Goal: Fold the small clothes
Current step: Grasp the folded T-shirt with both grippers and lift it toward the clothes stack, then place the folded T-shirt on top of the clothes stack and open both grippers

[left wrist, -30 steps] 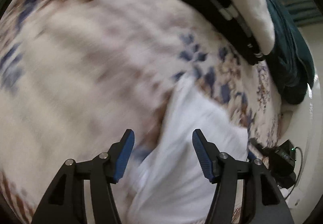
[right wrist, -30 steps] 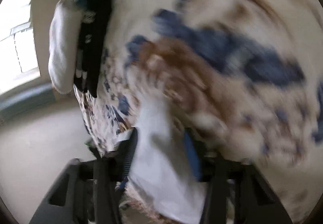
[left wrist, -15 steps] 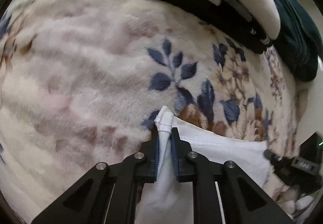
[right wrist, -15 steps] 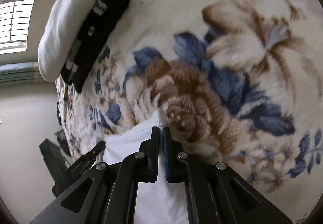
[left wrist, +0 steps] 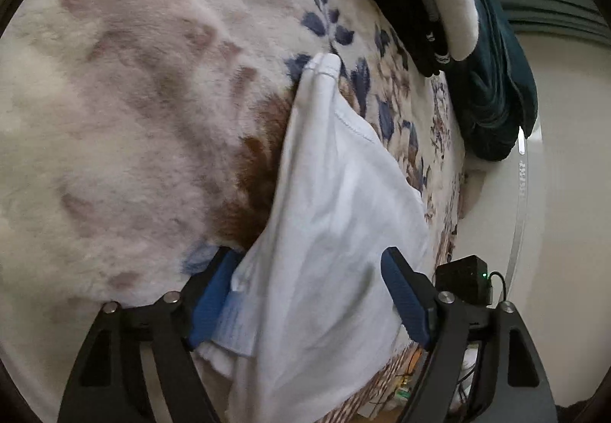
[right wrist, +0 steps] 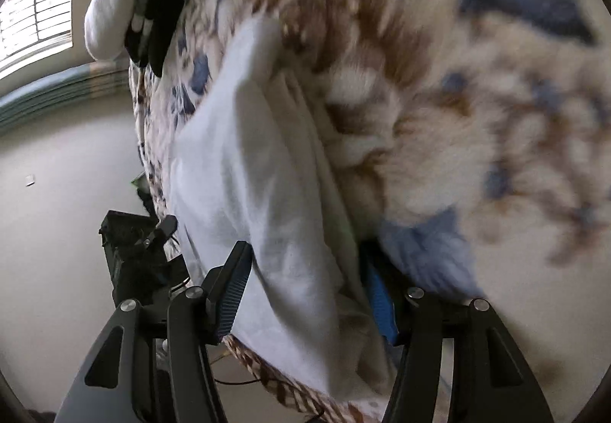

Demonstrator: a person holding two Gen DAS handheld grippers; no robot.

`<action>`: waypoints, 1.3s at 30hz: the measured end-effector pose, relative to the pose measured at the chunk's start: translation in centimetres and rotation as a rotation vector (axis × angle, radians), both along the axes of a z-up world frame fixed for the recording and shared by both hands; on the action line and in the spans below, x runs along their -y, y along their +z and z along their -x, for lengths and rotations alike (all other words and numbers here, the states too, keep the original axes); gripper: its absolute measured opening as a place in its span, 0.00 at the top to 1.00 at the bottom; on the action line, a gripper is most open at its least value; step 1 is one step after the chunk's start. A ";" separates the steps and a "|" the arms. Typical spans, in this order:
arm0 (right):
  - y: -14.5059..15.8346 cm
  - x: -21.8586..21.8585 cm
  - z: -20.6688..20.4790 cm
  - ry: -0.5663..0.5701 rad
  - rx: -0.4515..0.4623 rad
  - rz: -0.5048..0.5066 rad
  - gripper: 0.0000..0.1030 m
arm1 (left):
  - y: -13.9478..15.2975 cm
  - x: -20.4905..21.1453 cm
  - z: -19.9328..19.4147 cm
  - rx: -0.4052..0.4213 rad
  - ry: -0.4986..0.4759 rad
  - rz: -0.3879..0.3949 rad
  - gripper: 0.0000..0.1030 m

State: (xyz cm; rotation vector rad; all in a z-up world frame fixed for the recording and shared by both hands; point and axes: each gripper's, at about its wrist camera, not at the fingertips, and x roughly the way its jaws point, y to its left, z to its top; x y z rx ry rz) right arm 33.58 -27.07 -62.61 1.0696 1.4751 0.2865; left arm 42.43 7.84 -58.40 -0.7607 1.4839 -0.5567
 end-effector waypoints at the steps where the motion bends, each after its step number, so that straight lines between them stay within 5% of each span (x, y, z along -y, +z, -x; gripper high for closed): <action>1: -0.3 -0.2 -0.1 -0.007 0.014 -0.014 0.40 | -0.1 0.4 -0.1 -0.001 0.002 0.002 0.26; 4: -0.3 -0.4 -0.4 -0.032 0.053 -0.052 0.46 | 0.8 1.9 0.0 0.051 -0.025 -0.014 0.28; 5: -0.2 -0.5 -0.5 -0.036 0.064 -0.055 0.62 | 1.3 2.4 0.2 0.087 -0.048 -0.017 0.41; 6: 0.0 -0.6 -0.7 -0.035 0.066 -0.043 0.67 | 1.6 3.0 0.3 0.106 -0.072 -0.037 0.62; 8: 0.5 -1.0 -0.9 -0.034 0.079 -0.021 0.81 | 2.4 4.0 0.5 0.147 -0.102 -0.071 0.71; 15: 4.3 -1.0 -1.5 -0.044 0.137 0.004 0.85 | 5.8 3.7 -0.1 0.195 -0.066 -0.071 0.77; 21: 9.7 0.3 -4.5 -0.057 0.209 -0.003 0.85 | 13.0 4.5 -4.3 0.290 -0.025 -0.029 0.77; 26: 15.7 1.3 -11.1 -0.066 0.304 0.017 0.85 | 19.8 5.9 -11.6 0.426 -0.017 -0.013 0.77; 30: 20.0 1.9 -19.9 -0.071 0.410 0.061 0.85 | 22.4 6.9 -19.6 0.480 0.001 -0.024 0.77; 36: 21.9 2.4 -32.0 -0.081 0.482 0.092 0.85 | 23.5 7.2 -30.7 0.521 -0.004 -0.067 0.77; 39: 21.3 2.5 -38.4 -0.078 0.474 0.129 0.85 | 21.5 8.3 -36.4 0.488 -0.031 -0.132 0.77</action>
